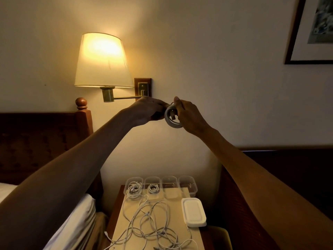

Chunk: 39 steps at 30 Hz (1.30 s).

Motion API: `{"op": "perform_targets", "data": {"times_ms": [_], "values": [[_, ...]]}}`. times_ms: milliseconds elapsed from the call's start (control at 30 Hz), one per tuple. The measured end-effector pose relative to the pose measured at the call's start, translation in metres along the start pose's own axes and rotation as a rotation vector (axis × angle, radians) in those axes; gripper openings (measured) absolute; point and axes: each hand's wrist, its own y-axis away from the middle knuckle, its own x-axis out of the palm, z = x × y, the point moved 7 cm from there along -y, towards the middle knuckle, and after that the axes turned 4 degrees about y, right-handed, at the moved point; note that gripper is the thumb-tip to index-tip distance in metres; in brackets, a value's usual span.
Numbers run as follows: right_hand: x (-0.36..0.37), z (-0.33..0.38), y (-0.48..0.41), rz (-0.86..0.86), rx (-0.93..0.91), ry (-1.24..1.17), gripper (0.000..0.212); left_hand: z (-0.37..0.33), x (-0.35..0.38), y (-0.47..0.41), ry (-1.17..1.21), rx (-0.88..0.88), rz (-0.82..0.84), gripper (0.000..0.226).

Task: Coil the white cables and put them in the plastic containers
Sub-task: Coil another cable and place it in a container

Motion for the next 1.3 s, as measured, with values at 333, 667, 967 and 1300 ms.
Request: {"op": "perform_targets", "data": {"times_ms": [333, 667, 967, 1300], "values": [[0.005, -0.012, 0.001, 0.036, 0.063, -0.088, 0.034, 0.006, 0.010, 0.020, 0.201, -0.198, 0.162, 0.041], [0.005, -0.013, 0.000, 0.031, 0.052, -0.155, 0.019, -0.005, 0.016, 0.029, 0.187, -0.084, 0.189, 0.049], [0.010, -0.009, 0.002, 0.010, -0.018, -0.095, 0.022, -0.010, 0.008, 0.030, 0.123, -0.005, 0.173, 0.048], [0.017, -0.010, -0.004, 0.073, 0.040, -0.176, 0.024, -0.019, 0.008, 0.037, -0.147, 0.373, 0.109, 0.035]]}}
